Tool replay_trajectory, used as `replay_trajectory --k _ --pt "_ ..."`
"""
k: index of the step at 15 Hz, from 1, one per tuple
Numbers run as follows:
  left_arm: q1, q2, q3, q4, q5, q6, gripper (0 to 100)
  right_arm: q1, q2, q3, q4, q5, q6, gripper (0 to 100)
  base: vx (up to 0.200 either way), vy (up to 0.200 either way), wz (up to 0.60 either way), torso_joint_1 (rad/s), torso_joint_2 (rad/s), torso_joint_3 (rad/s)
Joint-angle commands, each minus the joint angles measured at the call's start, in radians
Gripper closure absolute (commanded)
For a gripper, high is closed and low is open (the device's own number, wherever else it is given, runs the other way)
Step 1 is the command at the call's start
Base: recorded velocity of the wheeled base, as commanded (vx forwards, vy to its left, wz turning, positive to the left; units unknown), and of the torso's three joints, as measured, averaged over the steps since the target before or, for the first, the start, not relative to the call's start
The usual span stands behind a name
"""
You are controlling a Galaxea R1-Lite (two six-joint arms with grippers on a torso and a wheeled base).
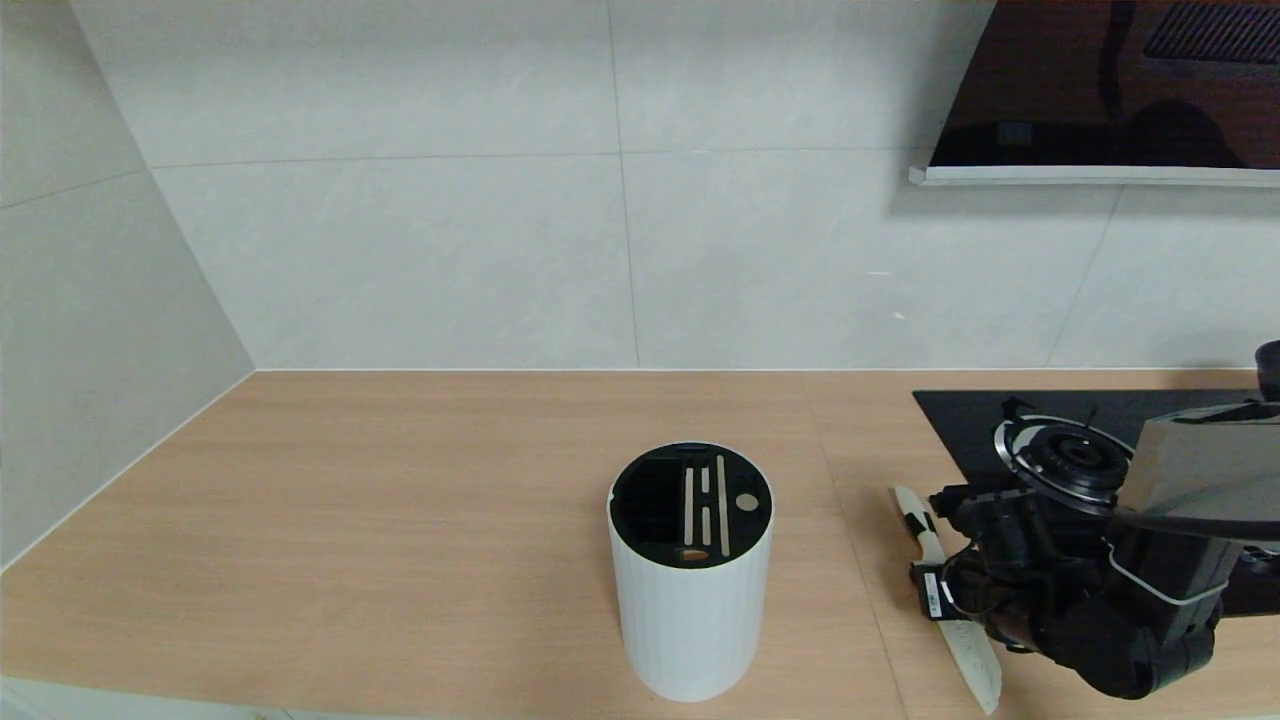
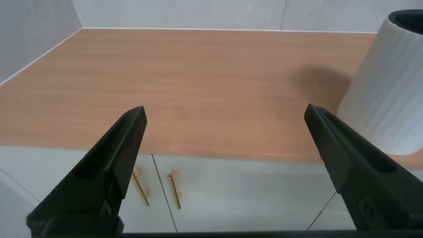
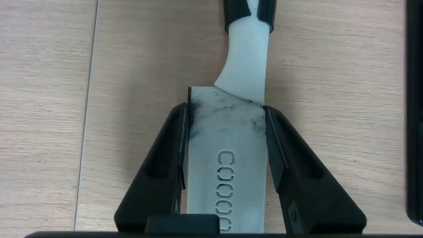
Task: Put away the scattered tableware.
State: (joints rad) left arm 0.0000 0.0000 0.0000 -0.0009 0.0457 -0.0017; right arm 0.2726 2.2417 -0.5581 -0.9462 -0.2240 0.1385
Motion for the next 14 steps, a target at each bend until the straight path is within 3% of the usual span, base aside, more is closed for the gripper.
replay_trajectory --k 1,4,8,10,11,12,14 --pt "0.0 0.0 0.0 -0.001 0.0 0.002 0 0.0 -0.048 0.003 -0.002 -0.008 0.001 100 0.0 0.0 0.0 0.0 0.0 0.0" --pt "0.0 0.0 0.0 -0.001 0.0 0.003 0 0.0 -0.151 0.018 0.0 -0.023 0.001 100 0.0 0.0 0.0 0.0 0.0 0.0" --pt "0.0 0.0 -0.002 -0.008 0.0 0.016 0 0.034 -0.473 0.06 0.044 -0.021 -0.002 100 0.0 0.0 0.0 0.0 0.0 0.0" --pt "0.0 0.0 -0.066 -0.033 -0.007 0.002 0 0.076 -0.585 0.058 0.106 -0.021 -0.002 100 0.0 0.0 0.0 0.0 0.0 0.0" --pt "0.0 0.005 -0.11 0.001 -0.058 -0.012 0 0.108 -0.637 0.046 0.142 -0.018 -0.004 100 0.0 0.0 0.0 0.0 0.0 0.0" --pt "-0.008 0.037 -0.169 0.058 -0.147 -0.012 0 0.123 -0.666 -0.002 0.195 -0.015 -0.01 100 0.0 0.0 0.0 0.0 0.0 0.0" --pt "-0.02 0.267 -0.383 0.139 -0.371 -0.009 0 0.145 -0.689 -0.174 0.372 -0.014 -0.022 100 0.0 0.0 0.0 0.0 0.0 0.0"
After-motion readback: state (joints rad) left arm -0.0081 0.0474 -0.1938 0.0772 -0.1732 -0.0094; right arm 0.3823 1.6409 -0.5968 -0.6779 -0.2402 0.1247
